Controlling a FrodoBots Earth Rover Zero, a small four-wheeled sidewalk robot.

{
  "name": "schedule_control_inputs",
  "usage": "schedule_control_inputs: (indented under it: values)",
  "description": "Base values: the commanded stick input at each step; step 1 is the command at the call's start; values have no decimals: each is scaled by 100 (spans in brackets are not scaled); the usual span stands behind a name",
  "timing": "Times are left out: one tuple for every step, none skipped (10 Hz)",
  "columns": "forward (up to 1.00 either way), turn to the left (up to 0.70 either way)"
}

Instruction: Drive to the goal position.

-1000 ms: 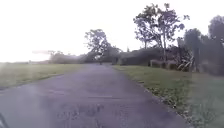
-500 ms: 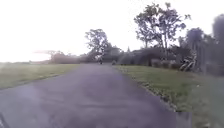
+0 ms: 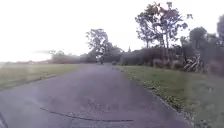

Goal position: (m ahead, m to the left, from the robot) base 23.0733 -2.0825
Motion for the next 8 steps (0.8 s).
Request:
schedule_control_inputs:
  values:
    - [70,0]
    - [70,0]
    - [70,-14]
    - [70,-14]
    - [70,-14]
    - [70,-14]
    - [70,-14]
    - [70,0]
